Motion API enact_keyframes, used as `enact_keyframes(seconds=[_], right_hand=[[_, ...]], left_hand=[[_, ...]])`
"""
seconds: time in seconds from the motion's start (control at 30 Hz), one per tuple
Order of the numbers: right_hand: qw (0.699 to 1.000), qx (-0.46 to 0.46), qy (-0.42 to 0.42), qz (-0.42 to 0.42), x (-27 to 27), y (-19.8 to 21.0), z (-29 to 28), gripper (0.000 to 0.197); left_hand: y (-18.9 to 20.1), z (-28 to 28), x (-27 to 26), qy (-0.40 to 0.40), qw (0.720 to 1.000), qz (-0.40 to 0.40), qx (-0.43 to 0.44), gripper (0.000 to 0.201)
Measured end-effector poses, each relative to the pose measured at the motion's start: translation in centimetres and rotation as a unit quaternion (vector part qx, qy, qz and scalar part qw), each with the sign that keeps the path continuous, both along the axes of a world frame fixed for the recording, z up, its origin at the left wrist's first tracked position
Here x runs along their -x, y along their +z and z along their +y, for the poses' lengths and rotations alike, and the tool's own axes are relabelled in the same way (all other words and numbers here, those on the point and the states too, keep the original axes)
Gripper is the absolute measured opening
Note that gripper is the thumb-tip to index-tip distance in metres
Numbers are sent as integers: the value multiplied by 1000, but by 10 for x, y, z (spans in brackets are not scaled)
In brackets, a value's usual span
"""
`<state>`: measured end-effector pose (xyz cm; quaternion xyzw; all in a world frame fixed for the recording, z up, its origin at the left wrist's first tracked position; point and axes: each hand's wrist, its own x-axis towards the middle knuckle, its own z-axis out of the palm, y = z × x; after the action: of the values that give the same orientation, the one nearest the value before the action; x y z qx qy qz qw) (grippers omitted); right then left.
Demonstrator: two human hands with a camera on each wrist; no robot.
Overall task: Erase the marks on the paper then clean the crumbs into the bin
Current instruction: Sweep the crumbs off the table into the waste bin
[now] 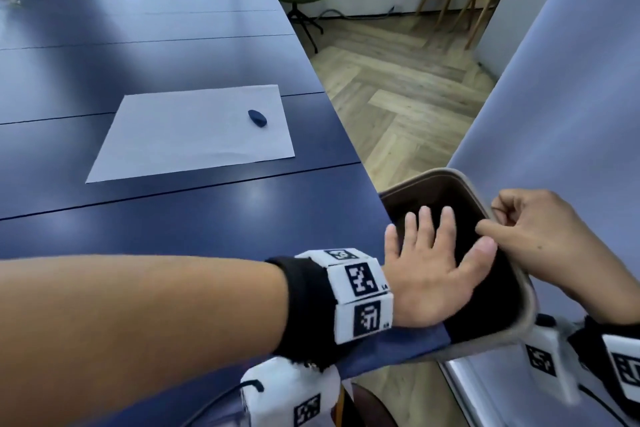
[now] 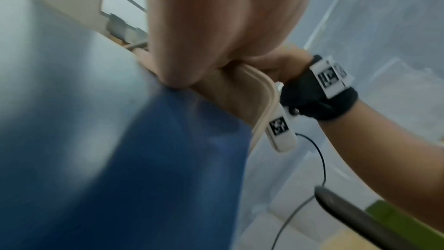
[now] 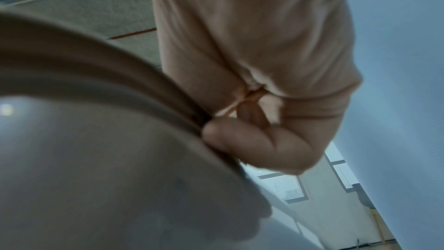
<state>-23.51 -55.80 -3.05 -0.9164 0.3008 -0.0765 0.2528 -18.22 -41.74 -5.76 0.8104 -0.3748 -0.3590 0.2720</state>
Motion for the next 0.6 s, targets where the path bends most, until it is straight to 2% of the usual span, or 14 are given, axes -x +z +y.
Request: enact_keyframes(seconds=[0.07, 0.1, 0.2, 0.3, 0.37, 0.43, 0.5, 0.53, 0.6], right_hand=[[1000, -3, 3, 4, -1, 0, -1, 34], [1000, -5, 4, 5, -1, -1, -3, 34], [1000, -16, 3, 11, 2, -6, -7, 35], [1000, -22, 0, 22, 5, -13, -12, 36], [999, -36, -2, 25, 4, -19, -15, 36], [998, -51, -4, 26, 1, -22, -16, 36], [998, -58, -6, 26, -2, -25, -17, 34], [998, -65, -9, 24, -3, -26, -19, 31], [995, -94, -20, 23, -4, -33, -27, 25]], left_hand=[[9, 9, -18, 54, 997, 30, 53, 71], [11, 20, -29, 91, 995, 8, 45, 70], [10, 60, -63, 187, 973, -99, -98, 79], [4, 82, -74, 215, 950, -110, -198, 86], [0, 70, -58, 164, 956, -121, -209, 84], [-2, 44, -32, 64, 974, -130, -172, 81], [0, 13, -12, -23, 988, -89, -123, 76], [8, 2, -10, -44, 992, -58, -99, 73], [28, -5, -21, -34, 998, -11, -46, 65]])
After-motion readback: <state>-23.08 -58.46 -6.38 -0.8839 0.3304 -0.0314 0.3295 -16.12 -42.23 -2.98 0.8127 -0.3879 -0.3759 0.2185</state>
